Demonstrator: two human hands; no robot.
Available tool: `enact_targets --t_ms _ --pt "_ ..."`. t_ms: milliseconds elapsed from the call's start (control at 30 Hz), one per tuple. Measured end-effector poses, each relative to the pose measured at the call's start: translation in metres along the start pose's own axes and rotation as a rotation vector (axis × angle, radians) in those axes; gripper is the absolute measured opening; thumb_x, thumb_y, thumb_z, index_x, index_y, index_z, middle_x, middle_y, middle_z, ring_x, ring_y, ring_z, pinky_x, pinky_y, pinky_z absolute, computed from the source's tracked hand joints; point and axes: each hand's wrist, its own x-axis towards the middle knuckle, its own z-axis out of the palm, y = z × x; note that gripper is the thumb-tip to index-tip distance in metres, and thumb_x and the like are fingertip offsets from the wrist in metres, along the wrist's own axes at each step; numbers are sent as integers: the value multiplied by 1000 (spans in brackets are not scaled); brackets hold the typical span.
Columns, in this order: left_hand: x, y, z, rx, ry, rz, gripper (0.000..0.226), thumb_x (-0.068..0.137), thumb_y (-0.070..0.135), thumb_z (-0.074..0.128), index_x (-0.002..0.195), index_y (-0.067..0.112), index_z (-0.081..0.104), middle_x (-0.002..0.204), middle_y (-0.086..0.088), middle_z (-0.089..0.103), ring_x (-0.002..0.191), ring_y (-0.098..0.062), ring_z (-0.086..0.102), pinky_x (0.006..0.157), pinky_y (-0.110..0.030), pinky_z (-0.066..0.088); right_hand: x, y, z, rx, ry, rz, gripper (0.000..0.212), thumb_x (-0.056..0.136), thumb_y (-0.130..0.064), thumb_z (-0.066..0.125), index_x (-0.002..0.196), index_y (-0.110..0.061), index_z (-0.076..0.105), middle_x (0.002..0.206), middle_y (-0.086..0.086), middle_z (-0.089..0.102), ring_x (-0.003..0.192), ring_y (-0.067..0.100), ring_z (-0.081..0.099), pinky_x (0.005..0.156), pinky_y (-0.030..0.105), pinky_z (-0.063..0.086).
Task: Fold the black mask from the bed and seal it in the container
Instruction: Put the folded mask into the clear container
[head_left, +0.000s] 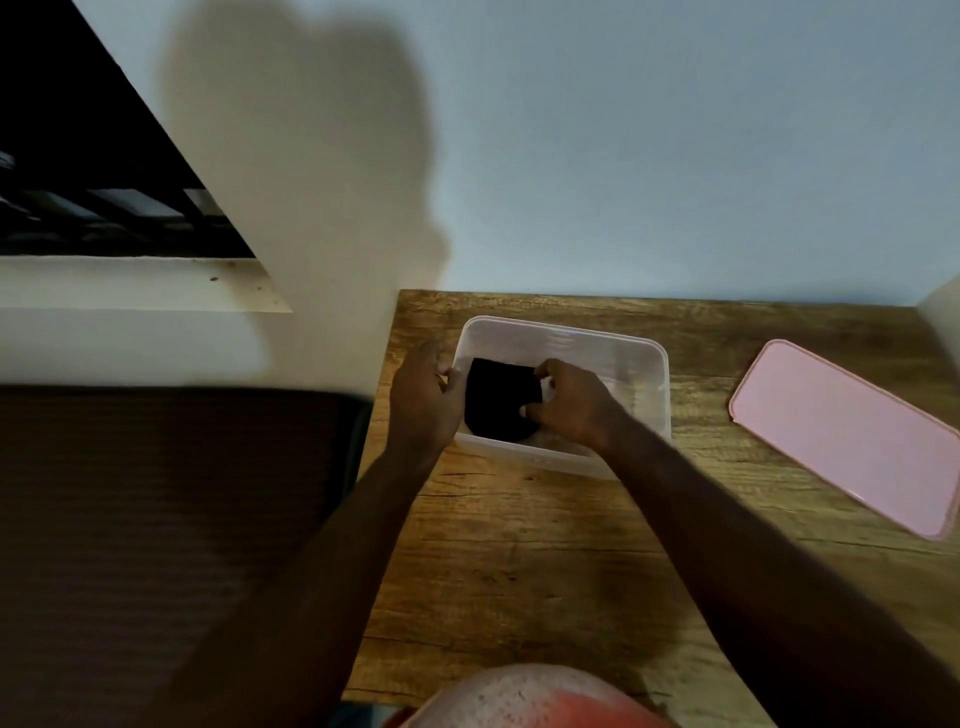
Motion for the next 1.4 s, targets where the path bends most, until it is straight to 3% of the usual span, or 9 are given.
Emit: enact_targets --t_ms 100,267,367,433,533,633,867,1167,1400 --pt "-4 -3 2 -34 21 -69 34 87 10 63 121 11 60 79 -10 60 71 -21 57 63 -29 46 -5 -3 -3 -172 126 -88 60 78 -26 80 132 -17 54 131 8 53 108 28 62 91 34 51" --pt "-15 -6 11 -115 54 -175 31 88 12 62 119 14 64 84 -8 61 73 -17 57 63 -24 46 -7 -21 2 -334 -98 -237 60 81 -27 76 135 -18 52 126 8 49 105 28 62 92 41 53" --pt "-21 -8 15 -204 83 -252 30 89 15 59 119 18 63 91 -6 64 79 -17 61 66 -26 50 -7 -28 7 -478 -96 -282 63 82 -31 74 139 -19 49 128 10 48 113 29 55 93 42 51" --pt "-23 -9 16 -257 105 -285 30 90 17 59 119 22 63 89 -1 64 78 -13 62 62 -17 49 -5 -31 8 -594 -69 -345 64 82 -35 73 140 -21 49 131 12 49 121 30 47 95 44 45" --pt "-25 -8 17 -319 126 -315 28 91 20 59 118 26 62 82 5 63 73 -9 62 54 -12 46 -2 -33 9 -576 -158 -372 70 82 -34 74 145 -22 45 135 12 48 123 29 45 97 42 45" --pt "-25 -9 19 -348 124 -332 28 92 22 58 119 27 62 87 1 64 79 -16 64 64 -27 53 1 -33 12 -539 -226 -357 76 83 -34 74 149 -21 38 142 13 44 127 30 42 100 42 44" --pt "-25 -14 21 -364 124 -301 32 93 18 57 123 25 62 93 -3 66 82 -17 65 64 -22 50 4 -38 27 -607 -219 -300 79 85 -47 68 152 -24 31 145 16 39 131 32 36 99 45 46" --pt "-25 -18 20 -387 104 -263 30 93 17 58 122 24 63 96 -10 66 87 -23 65 71 -30 54 -4 -61 27 -651 -201 -292 77 81 -43 73 145 -19 38 141 16 42 120 37 50 93 47 49" --pt "-21 -21 21 -363 100 -235 32 92 14 58 123 20 63 95 -10 65 81 -19 64 56 -10 46 -10 -65 25 -646 -288 -271 58 93 -37 61 145 -22 41 140 19 42 124 40 46 103 49 45"
